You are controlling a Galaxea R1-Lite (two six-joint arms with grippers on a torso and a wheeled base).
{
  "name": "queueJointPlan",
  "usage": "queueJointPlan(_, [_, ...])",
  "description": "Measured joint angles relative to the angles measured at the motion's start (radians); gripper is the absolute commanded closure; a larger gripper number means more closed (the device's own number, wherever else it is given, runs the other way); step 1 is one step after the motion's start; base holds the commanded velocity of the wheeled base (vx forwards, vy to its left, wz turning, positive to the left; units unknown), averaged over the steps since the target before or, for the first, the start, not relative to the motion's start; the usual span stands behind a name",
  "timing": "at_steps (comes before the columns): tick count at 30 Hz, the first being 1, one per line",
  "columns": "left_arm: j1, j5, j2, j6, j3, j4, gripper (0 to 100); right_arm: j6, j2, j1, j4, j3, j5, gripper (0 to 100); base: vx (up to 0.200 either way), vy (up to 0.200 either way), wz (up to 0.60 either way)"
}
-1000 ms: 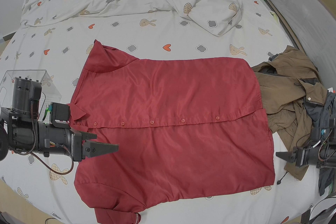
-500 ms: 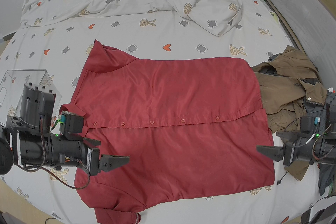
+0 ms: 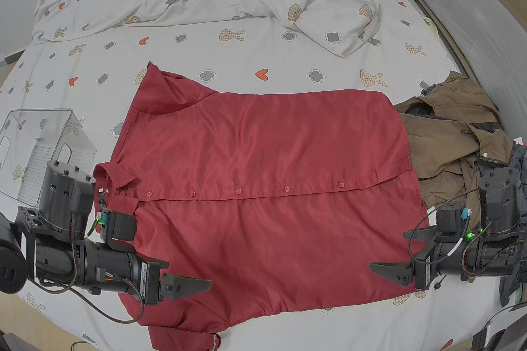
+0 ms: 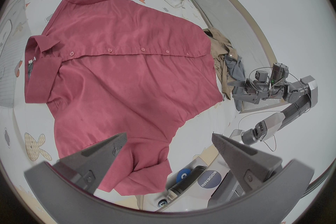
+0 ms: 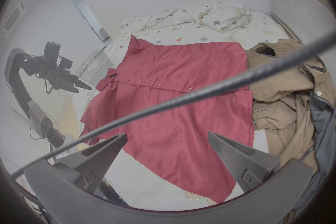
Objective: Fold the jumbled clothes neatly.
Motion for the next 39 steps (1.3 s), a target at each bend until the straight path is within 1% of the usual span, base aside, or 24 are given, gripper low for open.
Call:
queueJointPlan(2, [-0.001, 0.0, 0.0, 0.0, 0.006, -0.004, 0, 0.0, 0.005, 0.001, 0.0, 0.002, 0.0, 0, -0.2, 0.0, 0.0])
queueJointPlan(15, [-0.002, 0.003, -0.004, 0.007, 0.02, -0.014, 0, 0.002, 0.013, -0.003, -0.001, 0.034, 0.001, 0, 0.0, 0.0, 0.0])
queueJointPlan(18, [-0.01, 0.016, -0.004, 0.031, 0.027, -0.013, 0, 0.002, 0.012, -0.003, -0.002, 0.036, 0.002, 0, 0.0, 0.0, 0.0])
queueJointPlan(20, [-0.019, 0.034, -0.009, 0.081, 0.04, -0.013, 0, 0.002, 0.012, -0.003, -0.002, 0.037, 0.002, 0, 0.0, 0.0, 0.0])
queueJointPlan(22, [-0.029, 0.061, -0.015, 0.153, 0.059, -0.013, 0, 0.002, 0.013, -0.003, -0.002, 0.037, 0.003, 0, 0.0, 0.0, 0.0])
queueJointPlan(27, [-0.064, 0.167, -0.038, 0.42, 0.138, -0.013, 0, 0.002, 0.016, -0.002, -0.002, 0.039, 0.003, 0, 0.0, 0.0, 0.0])
queueJointPlan(31, [-0.106, 0.239, -0.056, 0.591, 0.223, -0.015, 0, 0.003, 0.019, -0.003, -0.001, 0.039, 0.003, 0, 0.0, 0.0, 0.0])
queueJointPlan(34, [-0.149, 0.273, -0.062, 0.628, 0.266, -0.025, 0, 0.003, 0.021, -0.003, -0.001, 0.039, 0.003, 0, 0.0, 0.0, 0.0])
queueJointPlan(39, [-0.239, 0.354, -0.056, 0.642, 0.309, -0.051, 0, 0.004, 0.024, -0.004, -0.002, 0.039, 0.003, 0, 0.0, 0.0, 0.0])
